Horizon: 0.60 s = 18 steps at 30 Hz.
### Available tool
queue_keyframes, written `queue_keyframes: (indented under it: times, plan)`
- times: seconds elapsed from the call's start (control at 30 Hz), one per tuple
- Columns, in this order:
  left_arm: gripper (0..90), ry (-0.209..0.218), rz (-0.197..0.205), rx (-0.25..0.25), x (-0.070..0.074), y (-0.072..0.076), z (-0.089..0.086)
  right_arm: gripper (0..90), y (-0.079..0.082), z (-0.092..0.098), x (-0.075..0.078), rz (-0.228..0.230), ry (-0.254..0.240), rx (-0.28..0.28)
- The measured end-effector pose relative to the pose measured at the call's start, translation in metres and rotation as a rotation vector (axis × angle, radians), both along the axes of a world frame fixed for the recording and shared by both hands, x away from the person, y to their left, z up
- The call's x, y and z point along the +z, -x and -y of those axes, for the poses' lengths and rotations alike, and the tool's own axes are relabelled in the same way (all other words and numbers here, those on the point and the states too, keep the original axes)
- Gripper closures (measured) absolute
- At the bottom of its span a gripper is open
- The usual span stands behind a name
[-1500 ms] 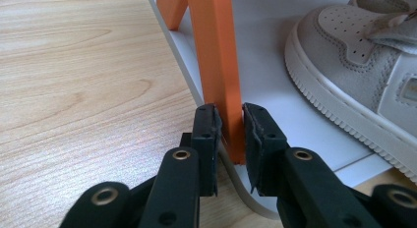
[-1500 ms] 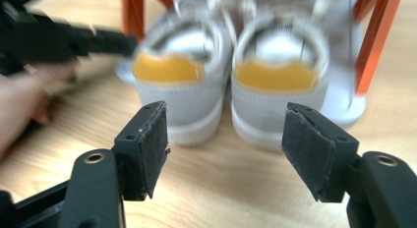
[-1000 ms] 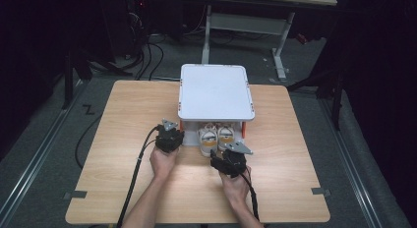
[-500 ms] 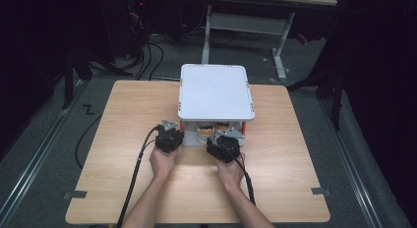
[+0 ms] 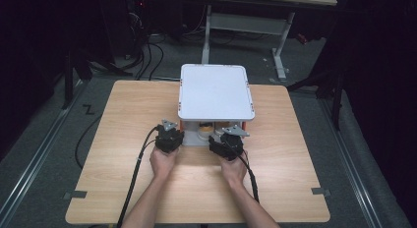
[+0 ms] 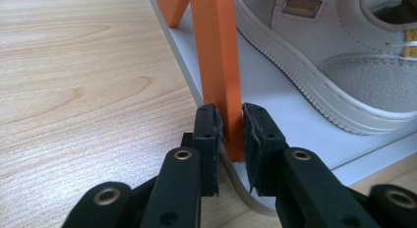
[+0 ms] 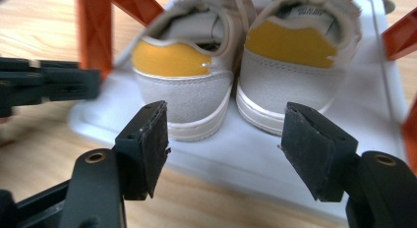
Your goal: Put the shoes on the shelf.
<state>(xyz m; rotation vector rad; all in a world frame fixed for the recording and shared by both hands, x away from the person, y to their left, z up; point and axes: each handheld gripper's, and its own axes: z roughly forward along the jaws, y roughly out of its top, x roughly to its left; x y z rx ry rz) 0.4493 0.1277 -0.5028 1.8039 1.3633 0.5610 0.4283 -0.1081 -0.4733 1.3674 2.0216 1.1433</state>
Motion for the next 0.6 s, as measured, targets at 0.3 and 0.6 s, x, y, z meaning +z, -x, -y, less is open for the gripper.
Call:
queue_keyframes:
  times: [0.3, 0.6]
  plan:
    - [75.4, -0.019, 0.001, -0.01, 0.001, 0.001, 0.001, 35.5, 0.026, 0.064, 0.008, 0.015, -0.048, 0.012]
    - [61.1, -0.026, -0.013, -0.006, 0.002, 0.002, 0.001, 35.5, 0.038, 0.133, 0.001, -0.002, -0.066, -0.071]
